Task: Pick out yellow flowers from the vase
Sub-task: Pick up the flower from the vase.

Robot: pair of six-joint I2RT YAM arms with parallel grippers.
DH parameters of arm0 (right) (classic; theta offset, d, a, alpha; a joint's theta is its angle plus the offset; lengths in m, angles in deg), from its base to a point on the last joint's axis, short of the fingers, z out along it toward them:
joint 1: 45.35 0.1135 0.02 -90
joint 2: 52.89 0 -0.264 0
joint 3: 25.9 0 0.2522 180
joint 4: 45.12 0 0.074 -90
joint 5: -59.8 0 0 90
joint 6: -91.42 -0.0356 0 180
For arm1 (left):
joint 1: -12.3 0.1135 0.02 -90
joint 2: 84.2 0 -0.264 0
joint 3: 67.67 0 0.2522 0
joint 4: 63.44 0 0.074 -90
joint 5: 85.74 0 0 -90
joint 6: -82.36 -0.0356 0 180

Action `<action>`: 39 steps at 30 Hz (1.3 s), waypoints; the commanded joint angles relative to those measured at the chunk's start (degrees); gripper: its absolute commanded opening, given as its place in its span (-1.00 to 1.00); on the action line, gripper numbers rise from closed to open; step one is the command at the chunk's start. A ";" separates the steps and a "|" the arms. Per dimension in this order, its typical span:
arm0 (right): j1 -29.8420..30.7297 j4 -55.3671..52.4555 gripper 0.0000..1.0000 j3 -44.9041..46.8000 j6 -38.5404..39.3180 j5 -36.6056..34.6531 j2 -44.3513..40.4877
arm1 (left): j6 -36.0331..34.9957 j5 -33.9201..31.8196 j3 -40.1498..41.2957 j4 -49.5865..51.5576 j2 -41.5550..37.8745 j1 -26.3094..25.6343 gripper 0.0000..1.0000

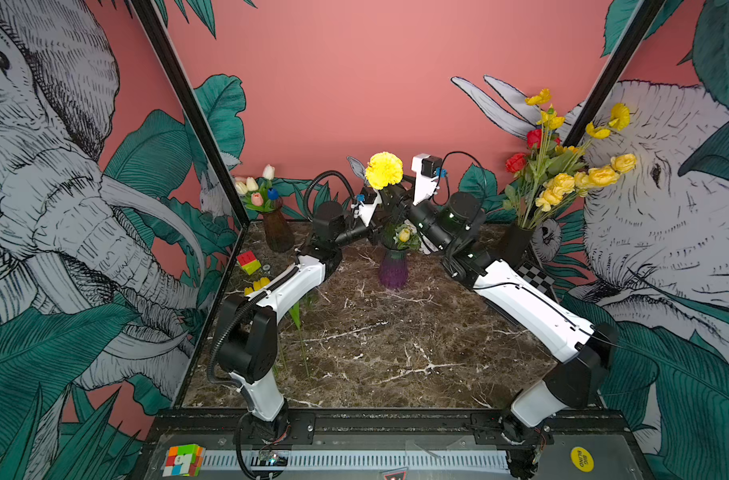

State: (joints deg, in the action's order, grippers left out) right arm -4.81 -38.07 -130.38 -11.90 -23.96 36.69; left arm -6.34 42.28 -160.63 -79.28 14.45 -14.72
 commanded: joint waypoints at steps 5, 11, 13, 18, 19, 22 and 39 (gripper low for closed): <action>-0.11 2.69 0.13 11.46 3.69 -1.54 -15.60 | 1.56 -3.13 -5.14 8.27 -5.80 -0.40 -1.00; -0.13 -4.86 0.33 23.88 10.43 -5.99 -28.13 | 2.17 -7.17 -9.09 16.04 -10.33 -0.42 -1.00; -0.12 -7.66 0.43 27.86 13.62 -7.01 -32.27 | 2.19 -8.15 -9.98 18.78 -12.39 -0.38 -1.00; -0.17 -13.31 0.53 37.45 18.03 -9.84 -41.50 | 3.00 -10.90 -8.35 24.89 -20.69 -0.40 -1.00; -0.17 -13.65 0.56 39.86 18.47 -10.51 -43.13 | 2.91 -11.97 -7.14 26.35 -23.15 -0.40 -1.00; -0.17 -14.32 0.64 46.15 19.19 -12.97 -47.48 | 1.71 -15.50 -4.42 32.65 -29.47 -0.40 -1.00; -0.25 -10.08 0.98 67.09 10.01 -24.94 -59.18 | 10.42 -34.49 11.32 75.64 -37.76 3.15 -1.00</action>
State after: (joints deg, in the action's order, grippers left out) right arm -4.86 -51.97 -63.98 0.67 -46.32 -21.99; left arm 0.05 7.44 -151.67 -13.75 -25.95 -13.52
